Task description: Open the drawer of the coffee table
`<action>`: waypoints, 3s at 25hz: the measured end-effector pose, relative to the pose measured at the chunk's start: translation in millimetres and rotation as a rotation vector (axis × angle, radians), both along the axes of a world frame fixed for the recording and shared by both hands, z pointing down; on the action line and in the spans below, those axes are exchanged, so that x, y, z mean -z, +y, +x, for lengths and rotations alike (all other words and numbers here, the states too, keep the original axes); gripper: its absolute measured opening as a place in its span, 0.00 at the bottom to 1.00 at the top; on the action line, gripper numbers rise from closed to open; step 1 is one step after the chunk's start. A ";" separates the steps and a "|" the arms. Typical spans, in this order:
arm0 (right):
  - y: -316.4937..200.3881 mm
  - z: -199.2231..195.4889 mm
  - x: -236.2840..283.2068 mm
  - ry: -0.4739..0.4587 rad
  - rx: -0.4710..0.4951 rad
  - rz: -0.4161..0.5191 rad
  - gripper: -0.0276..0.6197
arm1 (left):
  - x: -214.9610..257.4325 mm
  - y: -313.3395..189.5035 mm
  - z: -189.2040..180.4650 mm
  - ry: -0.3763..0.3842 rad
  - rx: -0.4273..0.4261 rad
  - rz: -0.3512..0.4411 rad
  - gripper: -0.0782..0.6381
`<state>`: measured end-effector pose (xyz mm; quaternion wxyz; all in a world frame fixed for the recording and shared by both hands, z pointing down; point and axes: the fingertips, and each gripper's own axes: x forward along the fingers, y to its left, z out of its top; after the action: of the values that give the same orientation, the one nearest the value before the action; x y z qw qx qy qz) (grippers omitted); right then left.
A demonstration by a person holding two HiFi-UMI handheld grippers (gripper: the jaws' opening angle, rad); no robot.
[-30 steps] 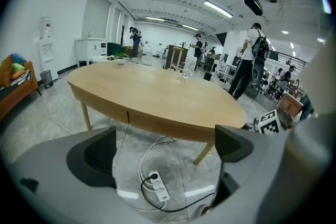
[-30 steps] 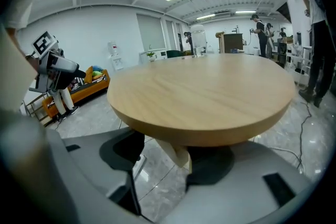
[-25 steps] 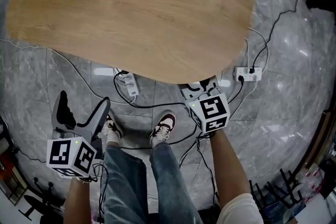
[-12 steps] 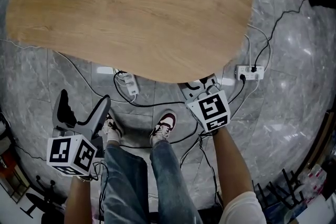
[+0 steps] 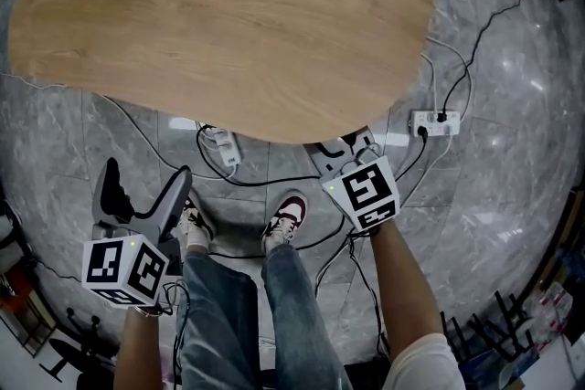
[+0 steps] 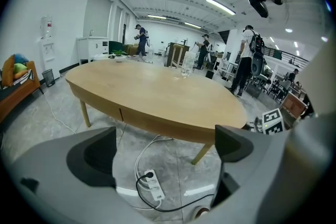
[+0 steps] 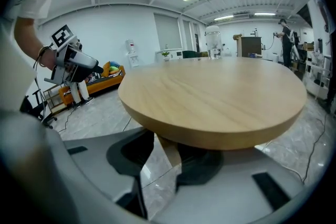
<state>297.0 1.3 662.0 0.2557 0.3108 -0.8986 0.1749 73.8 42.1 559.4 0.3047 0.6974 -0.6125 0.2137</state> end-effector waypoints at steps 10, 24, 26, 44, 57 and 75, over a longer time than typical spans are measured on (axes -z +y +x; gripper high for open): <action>16.8 -3.2 3.9 0.010 0.087 0.007 0.23 | -7.8 5.8 -10.2 0.004 0.016 -0.025 0.91; 40.6 -9.3 5.0 0.063 0.166 0.018 0.21 | -13.1 12.2 -22.4 0.014 0.042 -0.041 0.91; 41.0 -10.5 5.5 0.079 0.189 0.025 0.20 | -14.6 15.0 -26.2 0.019 0.051 -0.048 0.91; 98.0 -23.5 10.6 0.135 0.346 -0.005 0.18 | -18.1 33.4 -55.5 0.017 0.101 -0.064 0.91; 120.7 -26.4 8.4 0.179 0.393 -0.013 0.17 | -13.8 43.9 -74.0 0.019 0.112 -0.061 0.91; 177.5 -42.4 22.1 0.182 0.499 -0.049 0.16 | -12.5 52.1 -91.3 0.021 0.132 -0.056 0.91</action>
<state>254.6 178.9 639.9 0.3781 0.0878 -0.9162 0.0994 -17.5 94.2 572.0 0.3441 0.6489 -0.6476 0.2030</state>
